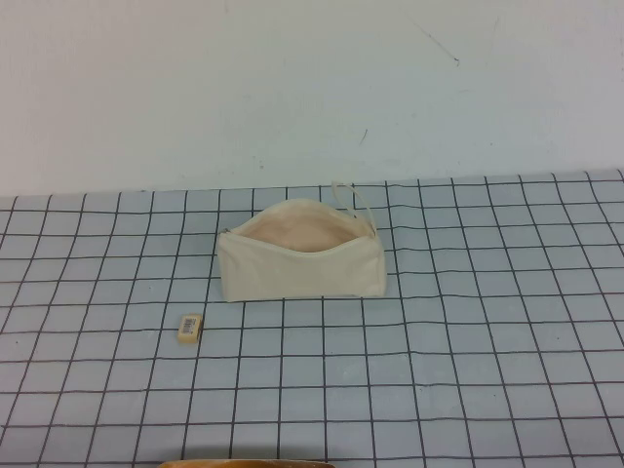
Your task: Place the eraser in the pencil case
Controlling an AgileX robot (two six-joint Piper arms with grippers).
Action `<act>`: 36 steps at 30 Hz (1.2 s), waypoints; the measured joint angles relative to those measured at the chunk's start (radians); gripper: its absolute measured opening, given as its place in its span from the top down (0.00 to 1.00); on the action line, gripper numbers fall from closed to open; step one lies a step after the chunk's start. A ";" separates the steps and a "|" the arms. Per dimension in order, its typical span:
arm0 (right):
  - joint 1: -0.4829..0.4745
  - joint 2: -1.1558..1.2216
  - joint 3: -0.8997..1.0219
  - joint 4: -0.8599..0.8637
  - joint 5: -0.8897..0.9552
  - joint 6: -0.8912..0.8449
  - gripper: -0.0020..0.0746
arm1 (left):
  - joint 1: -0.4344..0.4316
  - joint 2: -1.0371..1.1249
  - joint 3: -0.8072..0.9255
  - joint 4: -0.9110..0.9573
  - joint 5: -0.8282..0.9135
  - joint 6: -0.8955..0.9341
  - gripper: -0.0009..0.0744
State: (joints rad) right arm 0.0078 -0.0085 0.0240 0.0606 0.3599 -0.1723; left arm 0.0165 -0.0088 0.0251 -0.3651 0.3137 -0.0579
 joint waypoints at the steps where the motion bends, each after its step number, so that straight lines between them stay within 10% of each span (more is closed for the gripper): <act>1: 0.000 0.000 0.000 0.000 0.000 0.000 0.98 | 0.000 0.000 0.000 0.000 0.000 0.000 0.99; 10: 0.000 0.000 0.000 0.000 0.000 0.000 0.98 | 0.000 0.000 0.000 -0.060 0.000 -0.023 0.99; 21: 0.000 0.000 0.000 0.000 0.000 0.000 0.98 | 0.000 0.000 0.001 -0.786 -0.128 -0.158 0.99; 36: 0.000 0.000 0.000 0.000 0.000 0.000 0.98 | 0.000 0.073 -0.186 -0.682 0.018 0.275 0.99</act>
State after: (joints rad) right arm 0.0078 -0.0085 0.0240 0.0606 0.3599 -0.1723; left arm 0.0165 0.0639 -0.1609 -1.0467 0.3316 0.2169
